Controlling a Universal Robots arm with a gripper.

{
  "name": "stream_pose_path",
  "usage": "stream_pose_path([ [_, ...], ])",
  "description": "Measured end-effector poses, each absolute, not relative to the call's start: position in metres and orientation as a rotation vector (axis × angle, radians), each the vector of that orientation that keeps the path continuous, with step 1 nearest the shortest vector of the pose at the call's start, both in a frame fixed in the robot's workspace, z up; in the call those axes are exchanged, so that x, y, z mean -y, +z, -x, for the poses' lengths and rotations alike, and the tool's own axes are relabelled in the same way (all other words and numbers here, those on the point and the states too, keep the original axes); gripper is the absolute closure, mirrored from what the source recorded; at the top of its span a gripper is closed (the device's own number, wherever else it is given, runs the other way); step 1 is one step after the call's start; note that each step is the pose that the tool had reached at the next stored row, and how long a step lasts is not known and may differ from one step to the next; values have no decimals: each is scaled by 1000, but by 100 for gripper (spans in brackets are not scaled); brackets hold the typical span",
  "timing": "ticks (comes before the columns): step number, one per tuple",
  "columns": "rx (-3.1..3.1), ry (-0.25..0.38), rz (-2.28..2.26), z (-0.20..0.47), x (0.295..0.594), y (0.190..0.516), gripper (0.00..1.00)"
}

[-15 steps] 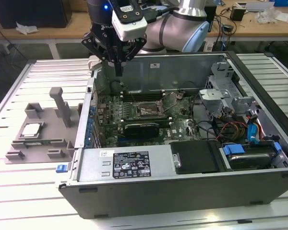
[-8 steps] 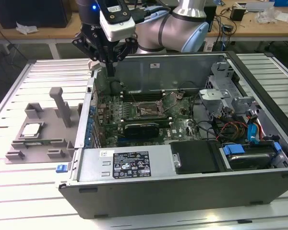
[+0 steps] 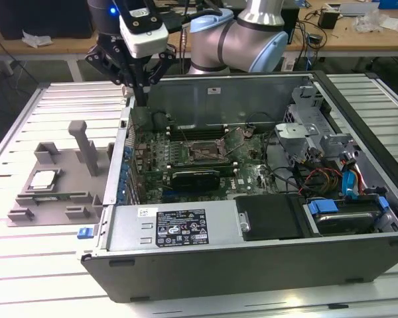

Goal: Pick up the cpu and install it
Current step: 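Reach for the cpu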

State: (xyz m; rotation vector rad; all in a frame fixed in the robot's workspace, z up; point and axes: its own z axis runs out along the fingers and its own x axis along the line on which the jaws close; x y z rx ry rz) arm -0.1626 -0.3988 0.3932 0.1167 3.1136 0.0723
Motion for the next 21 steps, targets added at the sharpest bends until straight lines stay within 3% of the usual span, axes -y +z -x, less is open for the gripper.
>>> stream_pose_path([
  [21, -3114, 72, -118, 222, 389, 393, 89],
])
